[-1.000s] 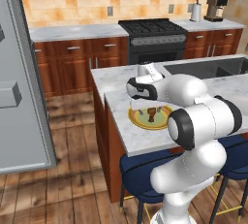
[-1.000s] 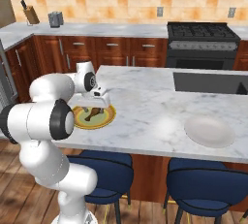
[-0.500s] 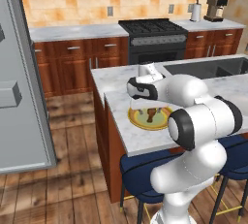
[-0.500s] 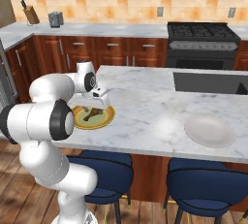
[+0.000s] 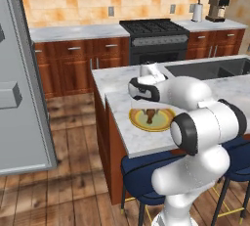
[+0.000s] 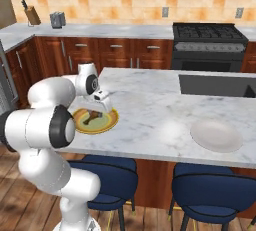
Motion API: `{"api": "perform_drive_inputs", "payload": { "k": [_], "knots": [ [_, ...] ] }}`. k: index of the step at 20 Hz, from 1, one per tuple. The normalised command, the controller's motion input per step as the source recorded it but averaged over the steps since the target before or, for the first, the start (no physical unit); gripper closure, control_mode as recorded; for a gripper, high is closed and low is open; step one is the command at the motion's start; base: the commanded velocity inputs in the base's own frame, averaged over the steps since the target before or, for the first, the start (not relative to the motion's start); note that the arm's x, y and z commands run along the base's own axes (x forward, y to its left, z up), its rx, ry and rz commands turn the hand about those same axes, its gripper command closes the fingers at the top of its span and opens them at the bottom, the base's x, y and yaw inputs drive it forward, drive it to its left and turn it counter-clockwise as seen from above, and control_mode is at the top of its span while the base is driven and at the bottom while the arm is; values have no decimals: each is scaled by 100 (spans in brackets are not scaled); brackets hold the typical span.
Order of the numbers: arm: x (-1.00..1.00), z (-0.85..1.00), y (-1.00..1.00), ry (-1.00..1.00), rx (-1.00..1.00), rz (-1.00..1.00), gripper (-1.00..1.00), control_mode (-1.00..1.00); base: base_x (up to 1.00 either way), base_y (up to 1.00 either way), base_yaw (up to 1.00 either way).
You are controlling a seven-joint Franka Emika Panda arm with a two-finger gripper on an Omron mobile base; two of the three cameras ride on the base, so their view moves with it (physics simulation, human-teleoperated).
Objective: Pick the chicken drumstick and garlic from their plates and place them in the bowl. Then put the bowl in the fridge.
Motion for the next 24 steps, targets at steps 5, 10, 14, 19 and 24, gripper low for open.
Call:
{"api": "perform_drive_inputs", "payload": {
  "k": [5, 10, 14, 19, 24],
  "knots": [
    [-13, 52, -3, -9, 7, 0, 100, -100, 0, 0, 0],
    [-27, 52, -14, 0, 4, 0, 100, -100, 0, 0, 0],
    [-47, 40, -18, 0, 1, 3, 100, -100, 0, 0, 0],
    [-52, 31, -17, -3, 0, 4, 100, -100, 0, 0, 0],
    [-53, 24, -3, 0, 3, 2, 100, -100, 0, 0, 0]
  ]
}}
